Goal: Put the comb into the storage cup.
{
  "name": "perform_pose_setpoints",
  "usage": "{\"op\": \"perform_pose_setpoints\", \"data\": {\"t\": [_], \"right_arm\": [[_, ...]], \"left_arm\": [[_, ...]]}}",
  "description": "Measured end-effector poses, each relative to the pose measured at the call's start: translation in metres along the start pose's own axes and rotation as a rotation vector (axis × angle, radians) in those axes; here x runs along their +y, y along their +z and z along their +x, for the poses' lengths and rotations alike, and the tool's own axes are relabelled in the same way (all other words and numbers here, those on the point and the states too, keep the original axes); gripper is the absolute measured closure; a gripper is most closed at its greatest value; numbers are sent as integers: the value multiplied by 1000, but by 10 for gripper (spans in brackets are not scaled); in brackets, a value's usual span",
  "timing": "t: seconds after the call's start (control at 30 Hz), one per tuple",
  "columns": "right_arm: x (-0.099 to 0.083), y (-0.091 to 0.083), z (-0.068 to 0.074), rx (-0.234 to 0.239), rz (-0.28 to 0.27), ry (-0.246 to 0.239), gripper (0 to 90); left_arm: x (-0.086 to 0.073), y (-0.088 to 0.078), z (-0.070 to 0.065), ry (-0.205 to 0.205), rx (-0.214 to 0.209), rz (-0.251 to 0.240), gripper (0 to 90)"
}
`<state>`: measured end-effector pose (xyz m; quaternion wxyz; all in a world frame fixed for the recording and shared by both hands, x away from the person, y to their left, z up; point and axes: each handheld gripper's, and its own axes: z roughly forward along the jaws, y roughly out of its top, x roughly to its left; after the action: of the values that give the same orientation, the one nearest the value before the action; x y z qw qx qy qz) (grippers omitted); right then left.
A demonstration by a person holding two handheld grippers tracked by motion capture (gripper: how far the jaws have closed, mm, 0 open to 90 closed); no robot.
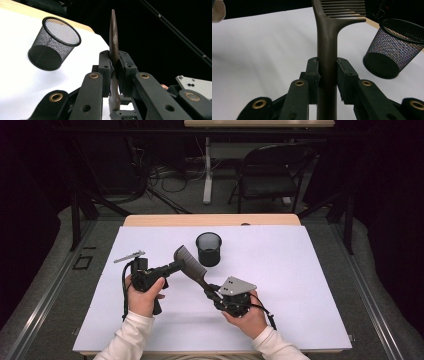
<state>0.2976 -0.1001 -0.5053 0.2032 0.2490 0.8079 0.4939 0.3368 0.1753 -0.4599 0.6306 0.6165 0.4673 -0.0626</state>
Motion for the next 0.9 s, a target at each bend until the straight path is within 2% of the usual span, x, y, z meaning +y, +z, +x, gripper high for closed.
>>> {"op": "perform_pose_setpoints", "data": {"t": [0.1, 0.3, 0.9], "right_arm": [[-1, 1, 0, -1, -1, -2, 727], [-1, 2, 0, -2, 3, -2, 727], [-5, 5, 1, 1, 0, 8, 725]], "left_arm": [[0, 0, 1, -4, 0, 2, 829], [-1, 0, 3, -36, -14, 2, 836], [-1, 1, 2, -27, -6, 4, 841]]}}
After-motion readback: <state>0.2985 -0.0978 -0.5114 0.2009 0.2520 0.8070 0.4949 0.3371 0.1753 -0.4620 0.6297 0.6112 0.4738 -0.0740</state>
